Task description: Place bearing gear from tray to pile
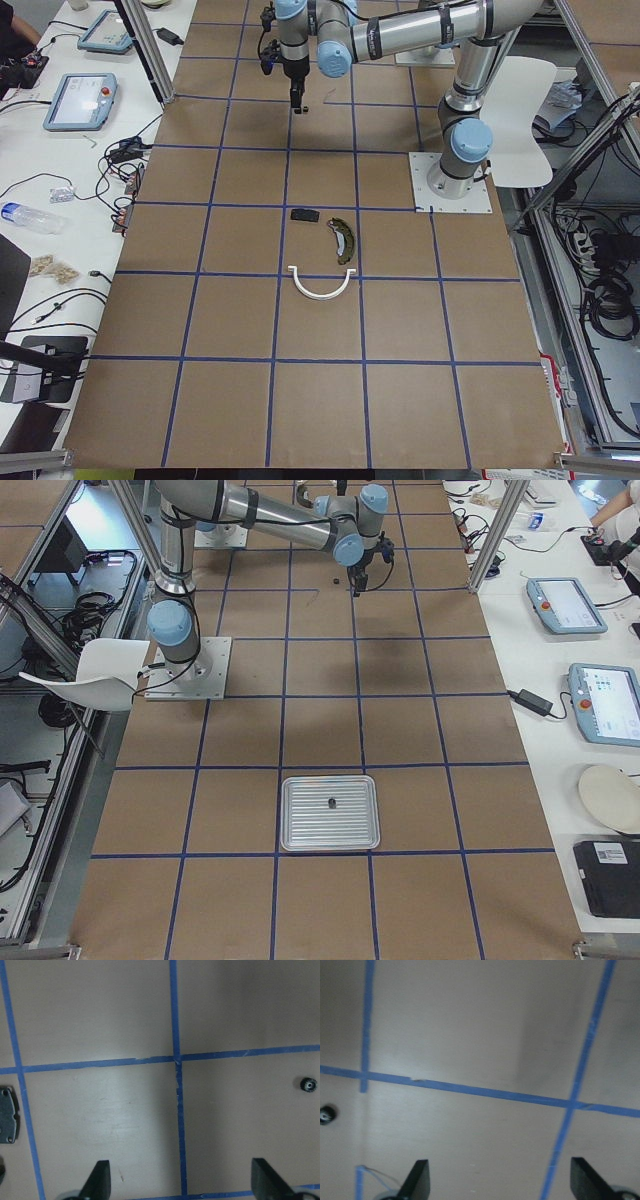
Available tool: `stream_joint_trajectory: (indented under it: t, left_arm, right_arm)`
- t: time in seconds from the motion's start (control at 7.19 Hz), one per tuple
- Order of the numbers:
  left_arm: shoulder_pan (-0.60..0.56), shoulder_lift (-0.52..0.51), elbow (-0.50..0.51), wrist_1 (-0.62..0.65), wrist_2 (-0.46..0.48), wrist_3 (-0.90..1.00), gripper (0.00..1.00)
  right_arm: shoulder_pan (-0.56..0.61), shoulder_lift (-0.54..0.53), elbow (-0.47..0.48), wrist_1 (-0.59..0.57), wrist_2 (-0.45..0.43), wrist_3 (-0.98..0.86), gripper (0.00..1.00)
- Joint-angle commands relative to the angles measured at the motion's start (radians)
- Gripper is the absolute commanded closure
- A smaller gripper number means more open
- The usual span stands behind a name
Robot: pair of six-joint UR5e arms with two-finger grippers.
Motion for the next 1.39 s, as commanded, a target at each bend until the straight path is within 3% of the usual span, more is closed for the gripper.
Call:
stream_joint_trajectory:
  t: [0.0, 0.42, 0.7, 0.97, 1.25]
  left_arm:
    - [-0.126, -0.068, -0.008, 0.121, -0.001, -0.068, 0.0]
    - [-0.214, -0.183, -0.039, 0.302, -0.003, -0.125, 0.0]
    - [-0.224, -0.239, -0.061, 0.343, -0.004, -0.127, 0.01]
    - [-0.254, -0.273, -0.061, 0.36, -0.003, -0.131, 0.05]
    - [-0.261, -0.317, -0.061, 0.42, -0.004, -0.131, 0.07]
  right_arm:
    - [-0.285, -0.084, 0.005, 0.098, -0.083, -0.398, 0.0]
    - [-0.708, -0.069, 0.0, 0.074, -0.08, -0.817, 0.0]
    - [-0.908, 0.055, -0.009, -0.072, -0.094, -0.953, 0.0]
    - [-0.984, 0.234, -0.064, -0.259, -0.132, -1.0, 0.0]
    - [-1.011, 0.292, -0.098, -0.259, -0.151, -1.003, 0.0]
